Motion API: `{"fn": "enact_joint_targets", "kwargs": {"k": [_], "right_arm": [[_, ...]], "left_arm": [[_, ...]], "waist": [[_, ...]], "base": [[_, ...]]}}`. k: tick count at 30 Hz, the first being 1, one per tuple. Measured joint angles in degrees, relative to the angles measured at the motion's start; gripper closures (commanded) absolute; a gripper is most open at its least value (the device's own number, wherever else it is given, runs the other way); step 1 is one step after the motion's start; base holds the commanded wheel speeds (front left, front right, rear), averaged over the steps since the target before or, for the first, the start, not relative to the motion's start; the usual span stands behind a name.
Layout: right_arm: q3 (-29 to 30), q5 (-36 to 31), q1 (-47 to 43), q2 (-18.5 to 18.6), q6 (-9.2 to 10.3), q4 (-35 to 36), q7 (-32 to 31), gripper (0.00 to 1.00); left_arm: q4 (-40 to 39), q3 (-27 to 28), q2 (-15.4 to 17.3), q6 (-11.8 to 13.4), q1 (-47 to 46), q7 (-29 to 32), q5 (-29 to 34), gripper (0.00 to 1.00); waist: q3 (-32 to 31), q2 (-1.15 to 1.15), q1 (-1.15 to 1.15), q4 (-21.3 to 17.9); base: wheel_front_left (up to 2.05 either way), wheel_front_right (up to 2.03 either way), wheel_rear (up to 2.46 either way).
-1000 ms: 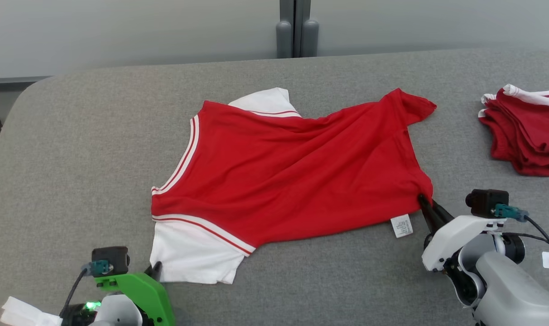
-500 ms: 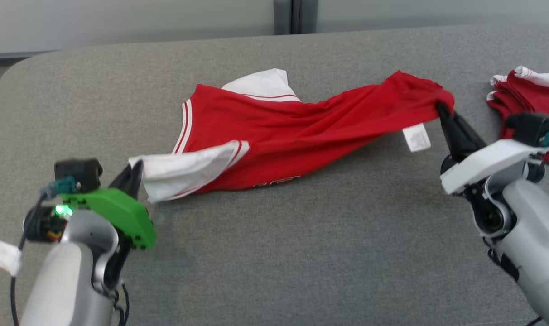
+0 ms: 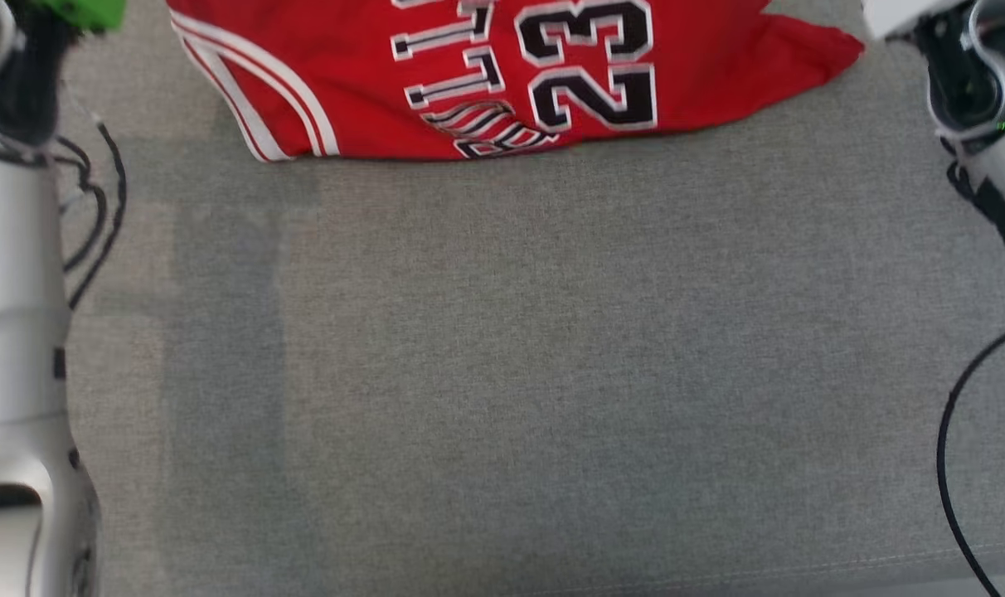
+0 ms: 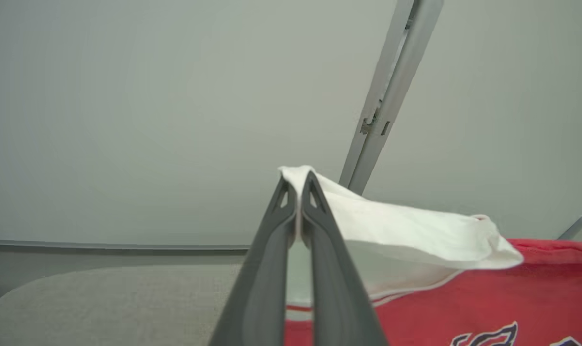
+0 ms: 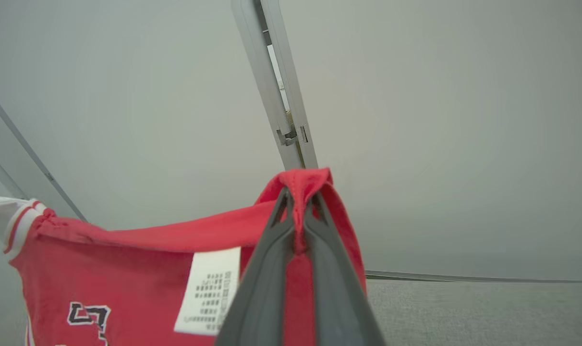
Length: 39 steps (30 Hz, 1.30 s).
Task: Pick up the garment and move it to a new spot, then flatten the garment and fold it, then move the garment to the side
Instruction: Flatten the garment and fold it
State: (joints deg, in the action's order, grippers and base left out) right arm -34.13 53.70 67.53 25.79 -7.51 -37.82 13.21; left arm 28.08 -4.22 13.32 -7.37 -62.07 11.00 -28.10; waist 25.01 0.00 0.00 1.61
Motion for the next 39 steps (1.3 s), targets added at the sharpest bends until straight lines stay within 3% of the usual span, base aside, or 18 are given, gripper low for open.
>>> {"fn": "enact_joint_targets", "kwargs": {"k": [13, 22, 29, 34, 39], "right_arm": [[-2.6, 4.4, 26.7, -0.2, -0.02, -9.8, -0.5, 1.0], [-3.3, 7.6, 36.6, -0.1, -0.03, -12.9, 0.0, 1.0], [-7.4, 11.3, 31.3, 0.9, -0.03, -11.3, 0.3, 1.0], [-13.3, 14.2, 21.3, 3.3, -0.02, -7.7, -1.0, 1.0], [-19.9, 19.2, 9.9, 6.2, -0.02, -2.3, -5.3, 1.0]], "left_arm": [[13.8, 1.6, 2.1, 1.4, -28.9, -1.6, -0.1, 1.0], [18.2, 0.8, 2.3, 0.8, -40.3, -6.5, -0.4, 1.0], [21.4, -2.1, 2.7, 0.1, -36.3, -9.2, -1.7, 1.0], [20.6, -9.3, 4.0, 0.0, -26.6, -9.0, -4.2, 1.0], [15.9, -18.9, 9.1, 0.0, -13.9, -7.0, -7.6, 1.0]], "waist": [[7.3, 0.0, 0.01, -3.6], [7.1, 0.0, 0.0, -3.4], [5.1, 0.0, 0.0, -2.6], [2.7, 0.0, 0.0, -1.9], [-1.4, 0.0, 0.0, -1.3]], "base": [[0.0, 0.0, 0.0], [0.0, 0.0, 0.0], [0.0, 0.0, 0.0], [0.0, 0.0, 0.0], [0.0, 0.0, 0.0]]}}
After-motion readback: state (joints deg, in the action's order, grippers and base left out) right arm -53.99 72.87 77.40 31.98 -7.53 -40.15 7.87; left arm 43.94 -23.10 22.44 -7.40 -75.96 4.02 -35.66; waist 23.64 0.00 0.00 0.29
